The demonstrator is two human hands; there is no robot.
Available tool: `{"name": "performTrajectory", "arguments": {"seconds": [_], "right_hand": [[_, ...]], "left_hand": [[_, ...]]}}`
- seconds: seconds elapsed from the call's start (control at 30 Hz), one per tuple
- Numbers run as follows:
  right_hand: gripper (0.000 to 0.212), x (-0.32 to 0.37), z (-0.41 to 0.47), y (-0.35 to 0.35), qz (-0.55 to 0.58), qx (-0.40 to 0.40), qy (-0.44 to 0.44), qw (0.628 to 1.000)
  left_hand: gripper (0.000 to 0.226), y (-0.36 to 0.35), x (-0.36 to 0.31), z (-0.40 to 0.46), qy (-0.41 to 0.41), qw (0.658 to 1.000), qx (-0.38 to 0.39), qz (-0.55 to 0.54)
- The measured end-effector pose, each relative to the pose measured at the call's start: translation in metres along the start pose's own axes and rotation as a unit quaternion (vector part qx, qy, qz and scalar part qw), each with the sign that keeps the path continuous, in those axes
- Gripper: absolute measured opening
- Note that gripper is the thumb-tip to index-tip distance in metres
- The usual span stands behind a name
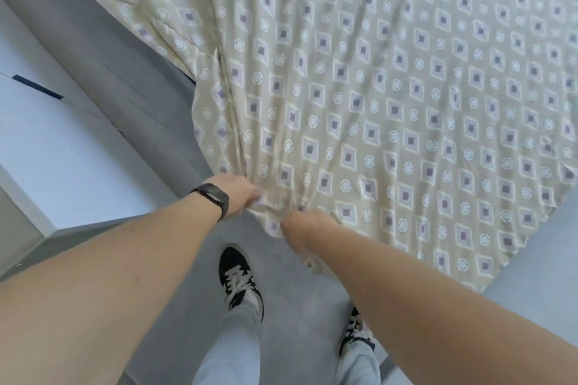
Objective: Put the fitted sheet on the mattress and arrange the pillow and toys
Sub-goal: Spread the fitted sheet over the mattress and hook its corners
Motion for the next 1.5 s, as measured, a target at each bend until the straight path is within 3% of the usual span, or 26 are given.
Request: {"name": "performTrajectory", "arguments": {"seconds": [0.1,0.17,0.23,0.3,0.4,0.57,0.67,0.77,0.83,0.97,1.07,1.13,1.23,1.27,1.3,1.4,1.5], "right_hand": [[0.031,0.0,0.009,0.027,0.039,-0.08,0.023,0.996],[0.028,-0.005,0.021,0.057,0.09,-0.167,0.009,0.982],[0.024,-0.014,0.036,0.089,0.147,-0.24,-0.032,0.959],[0.028,-0.022,0.055,0.118,0.169,-0.264,-0.068,0.947],[0.037,-0.027,0.076,0.158,0.141,-0.24,-0.084,0.957],[0.042,-0.021,0.096,0.224,0.105,-0.229,-0.072,0.965],[0.044,-0.007,0.118,0.267,0.099,-0.252,-0.057,0.961],[0.045,0.009,0.15,0.305,0.096,-0.261,-0.031,0.96],[0.046,0.015,0.169,0.325,0.09,-0.244,-0.031,0.965],[0.044,0.02,0.202,0.363,0.018,-0.288,-0.021,0.957],[0.043,0.024,0.226,0.386,0.027,-0.318,0.003,0.948],[0.043,0.033,0.236,0.396,0.033,-0.319,0.009,0.947],[0.038,0.05,0.246,0.408,0.045,-0.34,-0.001,0.939],[0.038,0.054,0.248,0.413,0.027,-0.346,-0.006,0.938],[0.038,0.057,0.248,0.417,-0.003,-0.347,-0.01,0.938],[0.039,0.073,0.244,0.437,-0.064,-0.327,-0.052,0.941],[0.027,0.09,0.242,0.454,-0.086,-0.311,-0.075,0.944]], "left_hand": [[0.005,0.02,0.019,0.003,0.022,0.992,-0.108,-0.066],[0.009,0.034,0.036,0.002,0.095,0.956,-0.247,-0.128],[0.01,0.047,0.053,-0.004,0.162,0.916,-0.334,-0.149],[0.023,0.054,0.072,-0.009,0.203,0.901,-0.351,-0.156],[0.041,0.059,0.099,-0.018,0.249,0.876,-0.36,-0.202],[0.031,0.078,0.137,-0.035,0.276,0.829,-0.396,-0.282],[0.013,0.091,0.164,-0.036,0.305,0.762,-0.47,-0.324],[0.036,0.107,0.191,-0.03,0.331,0.689,-0.478,-0.432],[0.039,0.114,0.201,-0.021,0.362,0.642,-0.456,-0.499],[0.02,0.113,0.231,-0.009,0.427,0.6,-0.507,-0.448],[0.024,0.111,0.26,-0.012,0.436,0.567,-0.536,-0.449],[0.018,0.106,0.273,-0.012,0.429,0.495,-0.561,-0.506],[0.032,0.097,0.281,-0.012,0.37,0.335,-0.575,-0.648],[0.035,0.095,0.28,-0.011,0.355,0.321,-0.576,-0.663],[0.039,0.093,0.277,-0.01,0.341,0.347,-0.583,-0.651],[0.046,0.094,0.261,-0.012,0.319,0.465,-0.569,-0.599],[0.025,0.091,0.269,-0.035,0.396,0.527,-0.535,-0.528]]}}
Point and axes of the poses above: each hand's wrist, its own z-axis towards the middle knuckle, its own y-axis out of the back of the hand, x = y × z, the point moved 1 cm from there along z, towards the middle knuckle, and after that the axes turned 15 degrees about -y, right-handed, at the moved point
